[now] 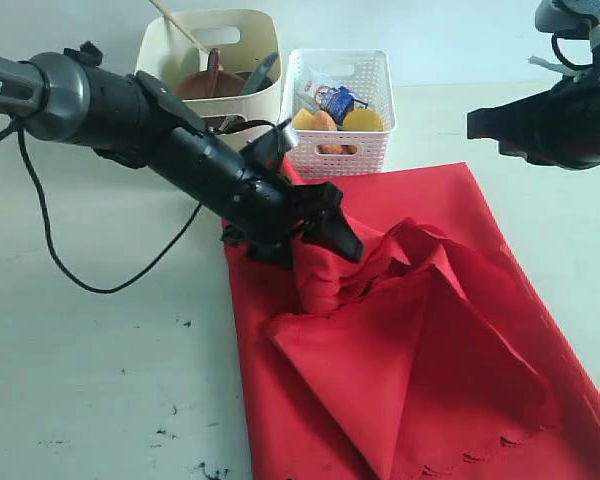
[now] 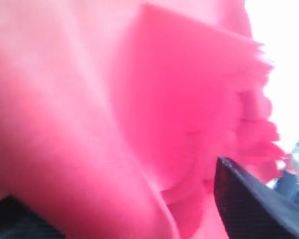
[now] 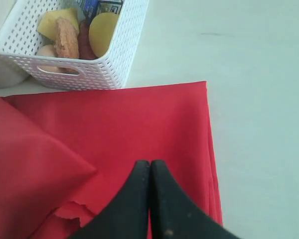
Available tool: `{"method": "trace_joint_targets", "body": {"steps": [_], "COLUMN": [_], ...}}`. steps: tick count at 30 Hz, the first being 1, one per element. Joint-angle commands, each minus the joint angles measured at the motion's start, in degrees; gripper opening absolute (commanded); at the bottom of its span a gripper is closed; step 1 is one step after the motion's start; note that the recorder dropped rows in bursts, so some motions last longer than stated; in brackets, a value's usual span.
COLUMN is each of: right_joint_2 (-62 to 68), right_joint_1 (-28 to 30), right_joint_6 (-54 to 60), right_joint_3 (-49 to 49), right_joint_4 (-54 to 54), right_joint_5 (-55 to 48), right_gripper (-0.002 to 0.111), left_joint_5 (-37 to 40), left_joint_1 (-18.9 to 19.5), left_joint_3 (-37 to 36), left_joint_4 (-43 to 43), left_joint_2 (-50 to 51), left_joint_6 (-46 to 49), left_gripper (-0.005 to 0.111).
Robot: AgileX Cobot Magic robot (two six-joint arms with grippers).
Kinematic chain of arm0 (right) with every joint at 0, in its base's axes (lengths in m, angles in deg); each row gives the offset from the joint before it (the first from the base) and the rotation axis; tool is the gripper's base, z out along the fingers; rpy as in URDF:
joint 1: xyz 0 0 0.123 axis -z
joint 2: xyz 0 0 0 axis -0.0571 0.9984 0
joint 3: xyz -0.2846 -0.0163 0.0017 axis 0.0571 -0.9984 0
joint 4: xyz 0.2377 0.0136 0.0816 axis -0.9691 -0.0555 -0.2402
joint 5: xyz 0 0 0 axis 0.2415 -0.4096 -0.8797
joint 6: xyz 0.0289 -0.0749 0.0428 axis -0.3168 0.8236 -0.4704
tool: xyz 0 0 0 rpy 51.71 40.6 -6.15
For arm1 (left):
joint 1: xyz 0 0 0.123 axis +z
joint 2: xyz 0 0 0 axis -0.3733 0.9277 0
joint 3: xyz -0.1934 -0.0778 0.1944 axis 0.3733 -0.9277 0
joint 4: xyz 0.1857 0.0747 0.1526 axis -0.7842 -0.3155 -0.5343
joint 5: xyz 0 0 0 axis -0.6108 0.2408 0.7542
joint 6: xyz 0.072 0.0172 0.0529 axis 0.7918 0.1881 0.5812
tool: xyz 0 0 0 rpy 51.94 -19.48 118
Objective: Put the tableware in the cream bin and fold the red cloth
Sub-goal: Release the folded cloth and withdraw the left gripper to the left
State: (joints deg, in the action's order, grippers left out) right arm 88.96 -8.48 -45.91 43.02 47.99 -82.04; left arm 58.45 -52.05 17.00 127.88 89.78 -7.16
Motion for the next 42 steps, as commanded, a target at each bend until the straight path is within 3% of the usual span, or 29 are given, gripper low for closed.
{"method": "trace_joint_targets", "body": {"steps": [1,7,14,19,23,31,36,42], "right_joint_2": [-0.45,-0.45,-0.45,-0.45,-0.33,6.25,12.57,19.52], "right_joint_1": [-0.23,-0.23,-0.23,-3.42,-6.25,-6.25,-6.25,-10.04], "right_joint_6": [0.22,0.22,0.22,5.11,7.81,7.81,9.52,13.17], "right_joint_3": [-0.04,-0.04,-0.04,-0.04,-0.04,-0.04,1.16,6.65], "right_joint_4": [-0.33,-0.42,-0.71,-2.71,-2.95,-2.95,-4.03,-5.21], "right_joint_5": [1.04,0.59,0.33,0.23,0.23,-1.52,-3.43,-9.34], "right_gripper": [0.0,0.0,0.0,0.0,0.0,0.0,0.0,0.0], "left_joint_5": [3.26,8.71,13.63,18.11,19.31,19.31,17.34,10.91], "left_joint_1": [-2.31,-1.75,0.91,2.22,2.36,2.36,2.36,2.36], "left_joint_3": [3.89,10.1,10.57,10.57,10.57,6.76,3.41,0.11], "left_joint_4": [11.1,12.6,10.52,5.66,-1.3,-8.75,-15.38,-27.27], "left_joint_2": [-0.17,-0.17,-0.17,-0.38,-0.5,-2.06,-6.19,-14.59], "left_joint_6": [6.91,8.91,8.75,7.03,3.76,-0.89,-3.63,-11.78], "left_gripper": [0.071,0.071,0.071,0.067,0.054,0.03,0.0,0.0]}}
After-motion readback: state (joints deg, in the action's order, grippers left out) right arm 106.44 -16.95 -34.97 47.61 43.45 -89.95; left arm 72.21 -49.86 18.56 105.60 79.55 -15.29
